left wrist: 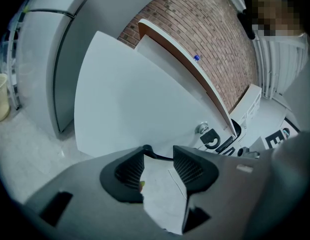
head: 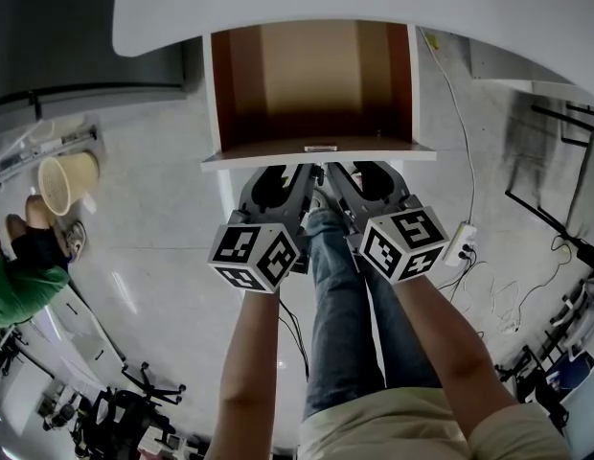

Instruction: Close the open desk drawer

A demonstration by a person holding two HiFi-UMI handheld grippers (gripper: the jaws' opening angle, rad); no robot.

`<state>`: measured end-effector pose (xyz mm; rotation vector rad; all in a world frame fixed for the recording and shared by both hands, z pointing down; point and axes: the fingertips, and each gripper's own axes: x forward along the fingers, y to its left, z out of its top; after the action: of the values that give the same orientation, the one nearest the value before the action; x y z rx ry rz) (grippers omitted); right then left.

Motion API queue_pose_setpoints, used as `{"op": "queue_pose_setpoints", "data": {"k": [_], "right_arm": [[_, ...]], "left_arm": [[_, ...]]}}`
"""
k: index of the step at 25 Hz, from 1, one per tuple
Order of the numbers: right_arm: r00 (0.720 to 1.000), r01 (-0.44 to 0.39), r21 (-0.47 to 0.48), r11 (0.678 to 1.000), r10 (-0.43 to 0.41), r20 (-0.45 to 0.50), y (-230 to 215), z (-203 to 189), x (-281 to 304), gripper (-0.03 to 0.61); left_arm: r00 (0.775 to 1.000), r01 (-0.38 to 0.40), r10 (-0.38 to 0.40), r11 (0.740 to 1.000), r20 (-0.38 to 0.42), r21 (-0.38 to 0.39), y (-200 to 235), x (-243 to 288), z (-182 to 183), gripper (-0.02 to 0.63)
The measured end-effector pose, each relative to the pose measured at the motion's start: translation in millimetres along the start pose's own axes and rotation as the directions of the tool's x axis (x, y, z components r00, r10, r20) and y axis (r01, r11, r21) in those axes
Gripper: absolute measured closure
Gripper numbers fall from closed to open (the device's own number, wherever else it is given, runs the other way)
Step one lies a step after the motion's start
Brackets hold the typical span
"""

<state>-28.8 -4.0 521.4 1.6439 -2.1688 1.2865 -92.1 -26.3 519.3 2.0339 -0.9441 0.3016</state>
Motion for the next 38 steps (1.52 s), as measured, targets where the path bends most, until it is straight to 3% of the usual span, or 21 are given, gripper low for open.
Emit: {"op": "queue_pose_setpoints", "data": {"k": [38], "right_arm": [[0.999,0.009,-0.004,1.0,-0.009,0.046,-10,41,30,0.4]], "left_arm": [[1.0,0.011,-0.011,1.0,0.024,-0.006,8,33,41,0.434]]}}
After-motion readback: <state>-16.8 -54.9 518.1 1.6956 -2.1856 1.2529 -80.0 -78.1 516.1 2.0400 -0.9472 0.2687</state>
